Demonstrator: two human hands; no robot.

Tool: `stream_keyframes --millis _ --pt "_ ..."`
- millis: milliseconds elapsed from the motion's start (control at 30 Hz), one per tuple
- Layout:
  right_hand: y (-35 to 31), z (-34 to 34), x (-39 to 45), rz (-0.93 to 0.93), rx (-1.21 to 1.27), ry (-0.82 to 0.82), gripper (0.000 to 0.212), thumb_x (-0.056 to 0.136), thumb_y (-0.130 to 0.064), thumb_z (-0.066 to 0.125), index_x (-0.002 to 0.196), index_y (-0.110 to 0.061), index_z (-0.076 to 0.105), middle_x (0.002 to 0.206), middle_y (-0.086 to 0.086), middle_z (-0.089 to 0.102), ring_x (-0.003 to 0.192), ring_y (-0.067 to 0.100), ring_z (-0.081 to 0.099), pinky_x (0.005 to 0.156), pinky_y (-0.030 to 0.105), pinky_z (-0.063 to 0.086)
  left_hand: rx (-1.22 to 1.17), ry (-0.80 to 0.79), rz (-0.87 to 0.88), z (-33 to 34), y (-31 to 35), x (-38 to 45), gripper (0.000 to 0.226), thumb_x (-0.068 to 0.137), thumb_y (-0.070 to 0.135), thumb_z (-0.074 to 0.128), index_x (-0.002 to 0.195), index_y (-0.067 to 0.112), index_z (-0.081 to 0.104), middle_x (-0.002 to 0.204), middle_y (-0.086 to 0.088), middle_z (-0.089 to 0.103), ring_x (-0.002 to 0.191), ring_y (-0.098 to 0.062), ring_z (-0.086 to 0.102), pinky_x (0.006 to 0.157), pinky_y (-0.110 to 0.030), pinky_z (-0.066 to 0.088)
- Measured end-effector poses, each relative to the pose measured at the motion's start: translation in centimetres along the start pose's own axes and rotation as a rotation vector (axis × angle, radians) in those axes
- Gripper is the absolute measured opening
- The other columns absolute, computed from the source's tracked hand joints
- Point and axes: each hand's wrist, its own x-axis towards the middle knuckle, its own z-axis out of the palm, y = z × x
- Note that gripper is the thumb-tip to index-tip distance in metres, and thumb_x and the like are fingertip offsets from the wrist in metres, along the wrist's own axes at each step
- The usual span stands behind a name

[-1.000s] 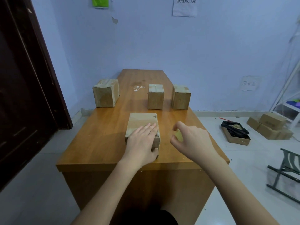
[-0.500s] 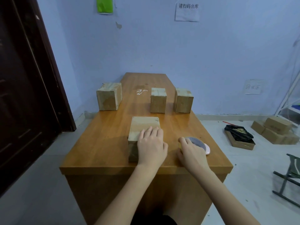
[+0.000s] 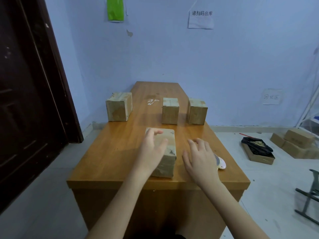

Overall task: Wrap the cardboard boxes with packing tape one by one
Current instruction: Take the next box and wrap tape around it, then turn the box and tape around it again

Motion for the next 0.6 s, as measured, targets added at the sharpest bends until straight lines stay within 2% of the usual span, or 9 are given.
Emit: stream_keyframes --millis 100,133,200,233,300,367,467,533,600 --pt "-2.2 -0.4 0.4 0.167 0.479 -0.268 0.048 0.100 -0.037 0.038 0.143 -0.016 0.040 0.143 0.001 0.046 0.131 0.016 0.042 0.101 0.028 0.034 0.109 0.162 0.048 -2.0 -1.2 0.1 0.012 0.091 0.026 0.054 0.103 0.030 0.055 0.116 0.009 0.054 0.093 0.004 0.052 0.061 -0.009 0.046" --pt "-2.6 -0.3 0.6 0.226 0.580 -0.369 0.052 0.101 -0.042 0.033 0.147 -0.018 0.033 0.147 0.000 0.041 0.134 0.015 0.037 0.101 0.026 0.030 0.181 0.181 -0.007 -2.4 -1.7 0.1 0.020 0.092 0.031 0.053 0.111 0.027 0.055 0.120 0.009 0.052 0.091 0.006 0.051 0.062 -0.010 0.044" --pt "-3.3 0.0 0.6 0.327 0.742 -0.486 0.057 0.101 -0.048 0.028 0.149 -0.019 0.025 0.147 -0.006 0.038 0.135 0.012 0.034 0.099 0.022 0.027 0.258 0.104 -0.212 -2.9 -3.0 -0.1 0.043 0.094 0.043 0.046 0.131 0.021 0.047 0.132 0.005 0.048 0.105 -0.003 0.051 0.079 -0.019 0.042" --pt "-3.6 0.1 0.6 0.366 0.825 -0.512 0.057 0.100 -0.049 0.028 0.150 -0.020 0.024 0.142 -0.012 0.039 0.133 0.009 0.035 0.099 0.019 0.028 0.229 0.034 -0.297 -2.9 -3.4 -0.4 0.049 0.094 0.048 0.042 0.135 0.020 0.043 0.135 0.003 0.048 0.112 -0.010 0.051 0.085 -0.025 0.042" --pt "-4.1 0.6 0.5 0.384 0.942 -0.530 0.051 0.101 -0.046 0.030 0.147 -0.024 0.029 0.131 -0.017 0.044 0.129 0.006 0.040 0.098 0.017 0.034 0.101 -0.065 -0.347 -2.4 -4.0 -0.9 0.050 0.094 0.052 0.038 0.134 0.021 0.045 0.131 0.002 0.052 0.107 -0.011 0.052 0.083 -0.024 0.044" --pt "-4.4 0.9 0.4 0.386 0.972 -0.526 0.047 0.102 -0.040 0.032 0.146 -0.024 0.030 0.130 -0.015 0.048 0.127 0.007 0.044 0.101 0.021 0.037 0.034 -0.069 -0.320 -2.0 -4.2 -1.5 0.050 0.094 0.052 0.038 0.135 0.023 0.044 0.128 0.005 0.053 0.103 -0.005 0.048 0.072 -0.015 0.041" --pt "-4.3 0.8 0.1 0.388 1.034 -0.529 0.042 0.103 -0.036 0.033 0.143 -0.027 0.032 0.120 -0.026 0.048 0.110 -0.007 0.046 0.085 0.004 0.039 -0.035 -0.030 -0.276 -1.9 -3.9 -1.6 0.054 0.092 0.051 0.043 0.140 0.026 0.038 0.128 0.014 0.048 0.108 -0.001 0.043 0.073 -0.009 0.038" --pt "-4.0 0.7 -0.1 0.412 1.079 -0.526 0.037 0.103 -0.034 0.034 0.139 -0.029 0.036 0.116 -0.028 0.049 0.105 -0.010 0.047 0.080 0.003 0.041 -0.102 -0.025 -0.238 -2.0 -3.6 -1.6 0.061 0.086 0.057 0.046 0.140 0.030 0.037 0.134 0.009 0.049 0.115 -0.006 0.048 0.081 -0.016 0.046" --pt "-3.7 0.7 -0.2 0.445 1.133 -0.517 0.034 0.103 -0.033 0.035 0.136 -0.027 0.041 0.116 -0.023 0.053 0.110 -0.004 0.050 0.088 0.012 0.043 -0.117 -0.009 -0.211 -2.1 -3.0 -1.5 0.069 0.078 0.064 0.045 0.140 0.037 0.033 0.138 0.007 0.043 0.119 -0.012 0.045 0.088 -0.026 0.048"
